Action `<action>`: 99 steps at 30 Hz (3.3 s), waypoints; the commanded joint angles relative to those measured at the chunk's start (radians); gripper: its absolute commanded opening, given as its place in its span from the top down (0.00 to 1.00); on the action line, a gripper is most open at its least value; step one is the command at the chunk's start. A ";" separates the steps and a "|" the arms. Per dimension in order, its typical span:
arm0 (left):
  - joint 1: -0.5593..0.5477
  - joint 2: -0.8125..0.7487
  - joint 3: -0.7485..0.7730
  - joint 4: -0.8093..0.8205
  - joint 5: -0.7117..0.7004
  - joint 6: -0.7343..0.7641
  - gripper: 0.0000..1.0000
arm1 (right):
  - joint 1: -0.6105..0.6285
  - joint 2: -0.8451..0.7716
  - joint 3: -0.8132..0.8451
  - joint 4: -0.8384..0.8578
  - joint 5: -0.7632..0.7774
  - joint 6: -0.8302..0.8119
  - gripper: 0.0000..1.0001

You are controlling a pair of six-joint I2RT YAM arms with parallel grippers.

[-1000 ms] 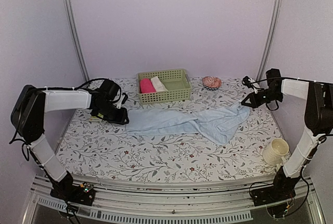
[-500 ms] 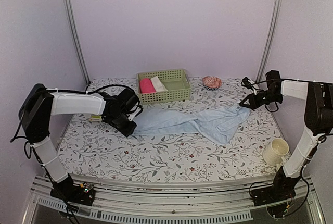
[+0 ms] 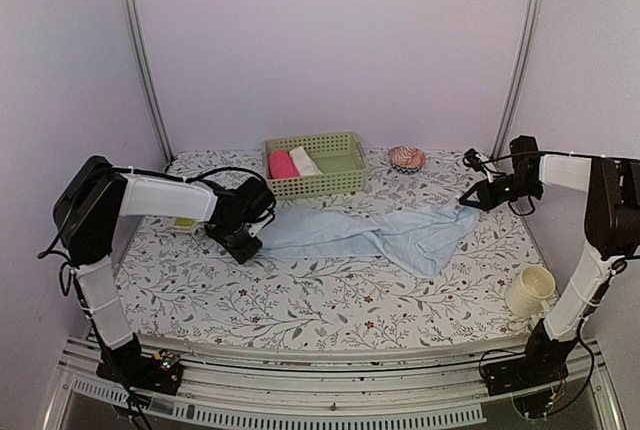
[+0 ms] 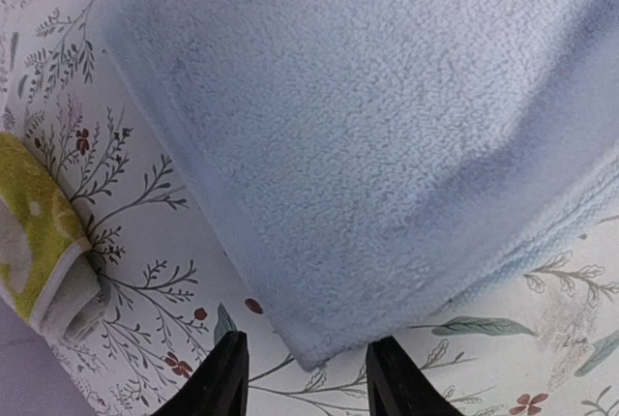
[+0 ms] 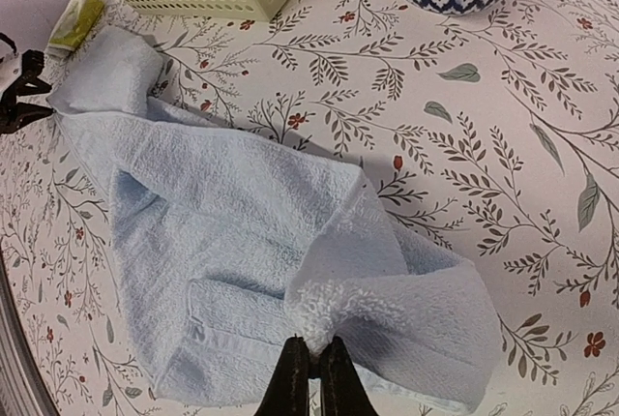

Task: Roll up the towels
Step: Pick up the towel from the center of the board, then flatten out the towel at the center of the board.

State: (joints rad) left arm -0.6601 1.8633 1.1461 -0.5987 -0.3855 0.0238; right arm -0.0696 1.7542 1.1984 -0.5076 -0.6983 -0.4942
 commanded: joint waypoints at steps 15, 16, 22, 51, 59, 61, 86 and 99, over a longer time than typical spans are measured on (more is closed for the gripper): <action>0.003 -0.013 0.049 0.014 0.062 0.086 0.56 | 0.019 0.029 -0.002 -0.012 -0.041 -0.015 0.95; 0.006 -0.004 0.055 0.013 0.039 0.088 0.57 | 0.019 0.030 -0.001 -0.012 -0.042 -0.014 0.95; 0.007 0.028 0.074 0.012 0.010 0.100 0.67 | 0.021 0.032 -0.001 -0.016 -0.046 -0.017 0.95; 0.030 -0.113 0.141 -0.064 -0.077 0.091 1.00 | 0.021 -0.033 0.187 -0.131 -0.024 -0.009 0.97; 0.048 -0.307 0.297 -0.234 -0.187 -0.003 1.00 | -0.002 -0.128 0.541 -0.328 0.021 0.002 0.97; 0.048 -0.354 0.333 -0.268 -0.185 -0.039 1.00 | -0.004 -0.155 0.585 -0.356 0.022 0.009 0.97; -0.068 -0.965 0.164 -0.217 0.050 -0.238 1.00 | -0.004 -0.722 0.151 -0.421 -0.164 -0.118 0.97; 0.286 -0.112 0.250 -0.022 0.052 -0.195 0.90 | 0.042 0.102 0.316 -0.075 0.191 0.045 0.85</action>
State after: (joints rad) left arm -0.4488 1.5696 1.2480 -0.6701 -0.3462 -0.1875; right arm -0.0616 1.6661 1.3785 -0.6937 -0.6678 -0.5190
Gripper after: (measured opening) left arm 0.009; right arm 0.078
